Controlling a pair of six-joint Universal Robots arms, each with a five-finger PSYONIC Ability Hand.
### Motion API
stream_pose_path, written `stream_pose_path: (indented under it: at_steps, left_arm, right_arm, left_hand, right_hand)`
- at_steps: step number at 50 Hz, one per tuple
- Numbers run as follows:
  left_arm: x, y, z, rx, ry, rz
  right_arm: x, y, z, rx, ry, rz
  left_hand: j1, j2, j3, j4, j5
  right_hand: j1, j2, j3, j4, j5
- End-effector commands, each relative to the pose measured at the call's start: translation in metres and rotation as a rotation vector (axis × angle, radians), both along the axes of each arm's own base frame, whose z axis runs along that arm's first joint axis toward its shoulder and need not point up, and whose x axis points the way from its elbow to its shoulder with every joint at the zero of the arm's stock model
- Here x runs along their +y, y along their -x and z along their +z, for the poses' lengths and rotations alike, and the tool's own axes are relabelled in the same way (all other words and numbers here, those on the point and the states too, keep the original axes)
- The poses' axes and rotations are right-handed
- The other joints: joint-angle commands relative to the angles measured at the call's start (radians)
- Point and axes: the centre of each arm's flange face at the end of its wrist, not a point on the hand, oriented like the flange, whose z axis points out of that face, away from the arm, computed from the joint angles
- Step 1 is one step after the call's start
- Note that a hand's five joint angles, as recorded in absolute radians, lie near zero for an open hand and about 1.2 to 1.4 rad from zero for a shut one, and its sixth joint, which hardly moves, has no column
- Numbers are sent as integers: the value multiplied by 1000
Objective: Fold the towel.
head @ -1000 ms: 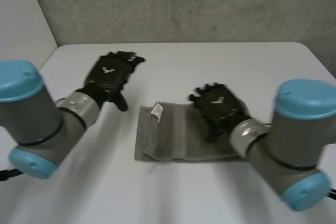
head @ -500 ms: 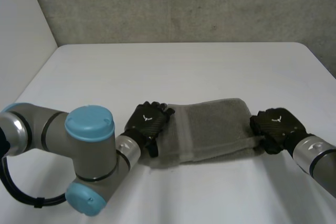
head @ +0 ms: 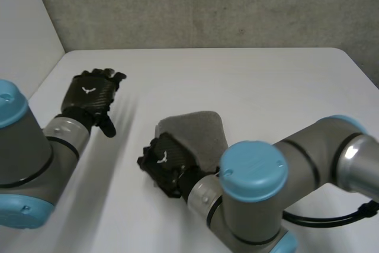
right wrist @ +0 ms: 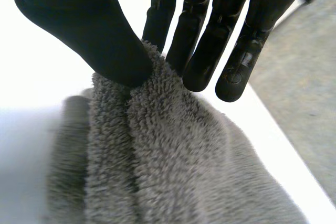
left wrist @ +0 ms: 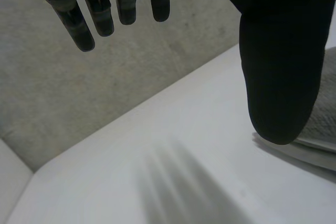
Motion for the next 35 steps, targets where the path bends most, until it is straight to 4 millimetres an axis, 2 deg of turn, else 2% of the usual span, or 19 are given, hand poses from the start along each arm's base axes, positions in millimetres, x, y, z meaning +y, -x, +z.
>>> stream_pose_path:
  at_steps: [1,2,3,4,6,7,9,10,12,13,14,15,17,21,23,24,27,31,35]
  left_arm:
    - [-2,0,7,14,24,-3]
    - [-3,1,10,20,35,-4]
    - [-3,1,10,20,35,-4]
    - [-4,5,13,29,51,-13]
    - [-3,10,18,42,66,-30]
    - [0,20,22,61,79,-62]
    - [3,32,24,86,86,-99]
    - [6,44,24,118,87,-138]
    - [8,53,22,149,79,-173]
    - [8,53,22,149,79,-174]
    - [9,62,20,176,69,-207]
    - [10,71,19,211,47,-249]
    - [10,76,13,226,19,-272]
    - [14,88,-13,234,-66,-314]
    - [20,95,-40,197,-156,-320]
    - [20,95,-41,197,-156,-320]
    - [22,91,-66,137,-254,-278]
    - [21,81,-82,84,-321,-203]
    - [13,62,-98,39,-369,-99]
  right_arm:
    - [3,1,3,-14,-19,-1]
    - [3,1,3,-15,-19,-1]
    - [-3,7,19,-44,-8,-32]
    - [-3,7,19,-44,-8,-33]
    - [-35,37,38,-94,-33,-161]
    - [-35,37,38,-94,-33,-162]
    - [-64,72,51,-157,-86,-302]
    - [-64,72,51,-157,-86,-303]
    - [-79,102,65,-248,-152,-412]
    - [-79,102,65,-249,-153,-413]
    - [-89,117,68,-295,-190,-473]
    - [-89,117,68,-295,-190,-474]
    - [-106,139,62,-353,-297,-545]
    - [-112,145,61,-381,-365,-527]
    - [-111,144,60,-382,-401,-503]
    - [-112,141,55,-374,-435,-479]
    - [-119,133,40,-347,-494,-461]
    - [-129,127,28,-322,-528,-470]
    - [-121,99,2,-251,-606,-411]
  left_hand:
    - [8,21,19,18,-14]
    - [13,26,25,24,-9]
    - [14,26,25,24,-9]
    - [16,29,28,27,-6]
    - [16,29,28,27,-6]
    - [16,29,28,27,-6]
    - [19,32,31,30,-3]
    - [28,41,40,38,6]
    - [43,56,54,53,21]
    - [43,56,54,53,21]
    - [46,59,57,56,24]
    - [49,62,60,59,27]
    - [49,62,60,59,27]
    - [49,62,60,59,27]
    - [52,65,63,62,30]
    - [52,65,63,62,30]
    - [52,65,63,62,30]
    - [46,59,57,56,24]
    - [37,50,49,47,15]
  right_hand:
    - [-360,-595,-603,-614,-577]
    - [-365,-600,-608,-619,-582]
    - [-765,-1001,-1008,-1020,-983]
    - [-765,-1001,-1008,-1020,-983]
    - [-765,-1001,-1008,-1020,-983]
    - [-765,-1001,-1008,-1020,-983]
    - [-765,-1001,-1008,-1020,-983]
    - [-765,-1001,-1008,-1020,-983]
    - [-765,-1001,-1008,-1020,-983]
    - [-765,-1001,-1008,-1020,-983]
    - [-765,-1001,-1008,-1020,-983]
    - [-765,-1001,-1008,-1020,-983]
    - [-765,-1001,-1008,-1020,-983]
    - [-765,-1001,-1008,-1020,-983]
    - [-765,-1001,-1008,-1020,-983]
    - [-765,-1001,-1008,-1020,-983]
    - [-765,-1001,-1008,-1020,-983]
    - [-765,-1001,-1008,-1020,-983]
    - [-765,-1001,-1008,-1020,-983]
